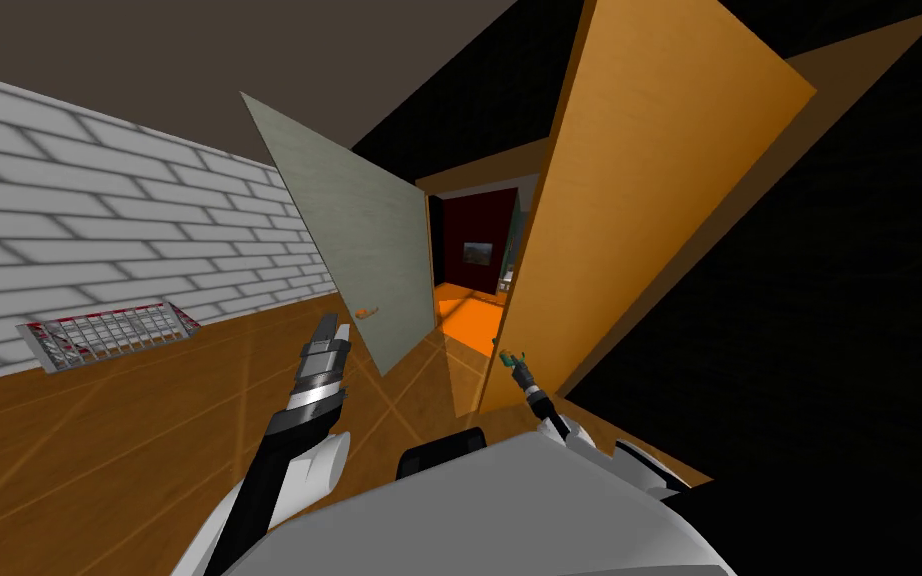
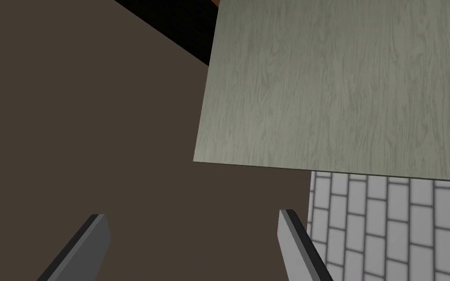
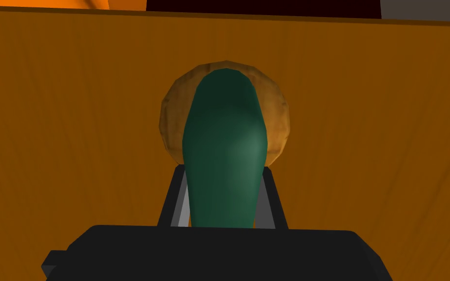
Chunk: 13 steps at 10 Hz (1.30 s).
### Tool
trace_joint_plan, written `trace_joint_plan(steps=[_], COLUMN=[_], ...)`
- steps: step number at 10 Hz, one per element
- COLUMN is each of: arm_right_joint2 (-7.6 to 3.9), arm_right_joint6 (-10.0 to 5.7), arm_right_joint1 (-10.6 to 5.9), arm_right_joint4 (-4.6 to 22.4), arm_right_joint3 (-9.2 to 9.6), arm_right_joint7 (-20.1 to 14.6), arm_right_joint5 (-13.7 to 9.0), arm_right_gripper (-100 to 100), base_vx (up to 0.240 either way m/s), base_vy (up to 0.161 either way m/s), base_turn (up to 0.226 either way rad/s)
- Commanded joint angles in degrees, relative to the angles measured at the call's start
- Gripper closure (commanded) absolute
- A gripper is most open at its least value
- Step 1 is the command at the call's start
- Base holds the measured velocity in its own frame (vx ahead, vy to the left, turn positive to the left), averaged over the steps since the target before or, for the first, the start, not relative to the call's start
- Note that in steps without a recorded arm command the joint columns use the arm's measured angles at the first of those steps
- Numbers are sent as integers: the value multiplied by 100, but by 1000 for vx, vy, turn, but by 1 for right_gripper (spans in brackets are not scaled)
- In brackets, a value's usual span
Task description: Pull the door open
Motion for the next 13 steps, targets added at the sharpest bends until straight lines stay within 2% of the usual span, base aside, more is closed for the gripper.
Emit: trace_joint_plan(steps=[1,2,3,5,7,8,9,10,11,13], arm_right_joint2=[25,25,-19,-180,-214,-289,-238,-276,-290,-356], arm_right_joint6=[-208,-208,-285,-567,-626,-757,-693,-847,-888,-1081], arm_right_joint1=[-25,-25,14,157,187,254,196,279,302,410], arm_right_joint4=[222,222,253,368,392,446,453,503,511,549], arm_right_joint3=[94,94,127,246,270,326,313,394,415,513], arm_right_joint7=[-97,-97,-139,-294,-326,-398,-371,-422,-432,-482], arm_right_joint5=[7,7,-18,-108,-127,-169,-138,-163,-171,-211], arm_right_gripper=[100,100,100,100,100,100,100,100,100,100], base_vx=[-132,-50,-44,-128,-133,-117,-65,-103,-161,-186], base_vy=[-27,-2,-4,-45,-36,-37,-19,-45,-55,-58], base_turn=[70,-38,71,232,75,127,38,153,177,145])
